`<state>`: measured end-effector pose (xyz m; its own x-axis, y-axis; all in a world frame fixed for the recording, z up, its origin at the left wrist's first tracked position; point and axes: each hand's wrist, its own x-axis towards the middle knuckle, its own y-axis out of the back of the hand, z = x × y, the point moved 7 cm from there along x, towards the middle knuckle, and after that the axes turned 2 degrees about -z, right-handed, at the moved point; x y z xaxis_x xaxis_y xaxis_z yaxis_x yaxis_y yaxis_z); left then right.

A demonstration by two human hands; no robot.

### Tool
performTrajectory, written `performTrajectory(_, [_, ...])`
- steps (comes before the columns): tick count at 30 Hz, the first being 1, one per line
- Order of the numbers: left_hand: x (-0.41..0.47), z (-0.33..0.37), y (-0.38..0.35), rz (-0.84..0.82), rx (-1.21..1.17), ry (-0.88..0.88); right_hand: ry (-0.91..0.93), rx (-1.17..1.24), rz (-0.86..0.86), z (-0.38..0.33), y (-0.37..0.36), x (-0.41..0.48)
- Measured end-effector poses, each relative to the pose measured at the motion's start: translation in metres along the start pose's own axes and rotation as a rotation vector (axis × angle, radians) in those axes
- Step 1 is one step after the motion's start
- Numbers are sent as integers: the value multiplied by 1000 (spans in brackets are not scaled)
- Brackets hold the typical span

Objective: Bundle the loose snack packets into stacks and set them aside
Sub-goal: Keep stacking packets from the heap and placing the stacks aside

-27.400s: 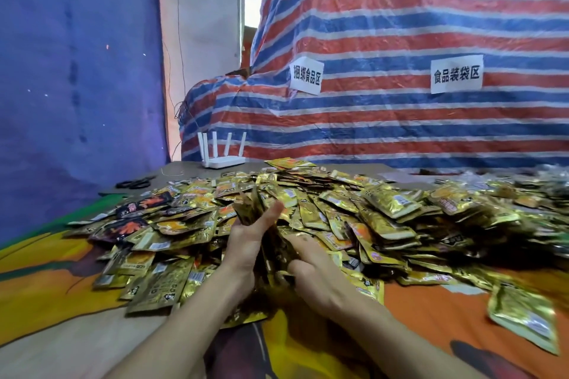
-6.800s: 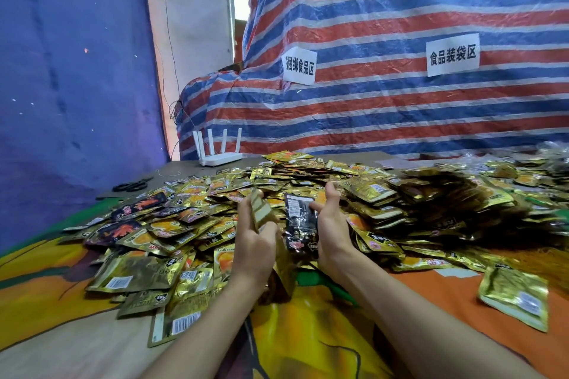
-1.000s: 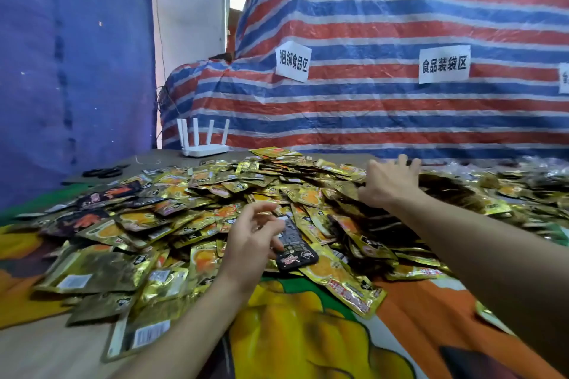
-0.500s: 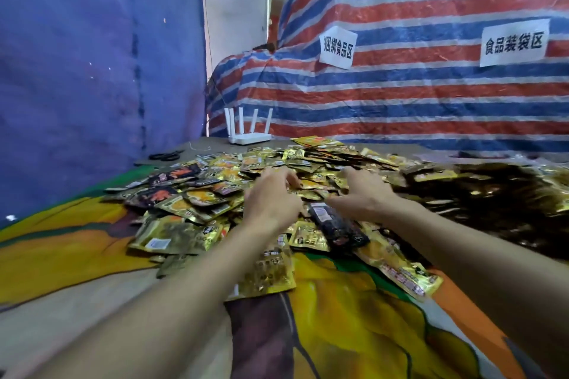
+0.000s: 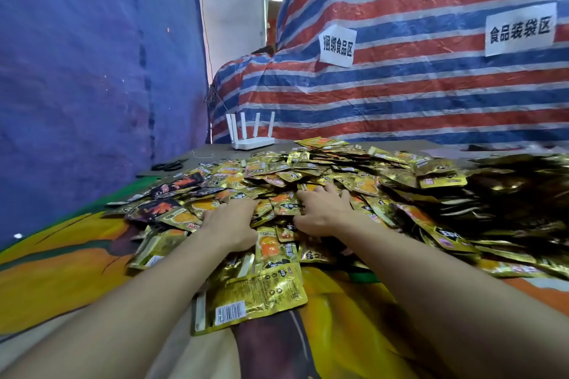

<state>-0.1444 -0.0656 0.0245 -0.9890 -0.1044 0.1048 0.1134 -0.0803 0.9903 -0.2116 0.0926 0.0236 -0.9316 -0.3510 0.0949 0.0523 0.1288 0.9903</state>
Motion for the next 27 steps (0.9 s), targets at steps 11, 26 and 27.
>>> performTrajectory(11, [-13,-12,56,230,-300,-38,58,277,468,3,54,-35])
performTrajectory(26, [-36,36,73,727,-1236,166,-243,1491,744,93,70,-93])
performTrajectory(27, [-35,36,66,718,-1290,196,-253,1510,758,98,65,-98])
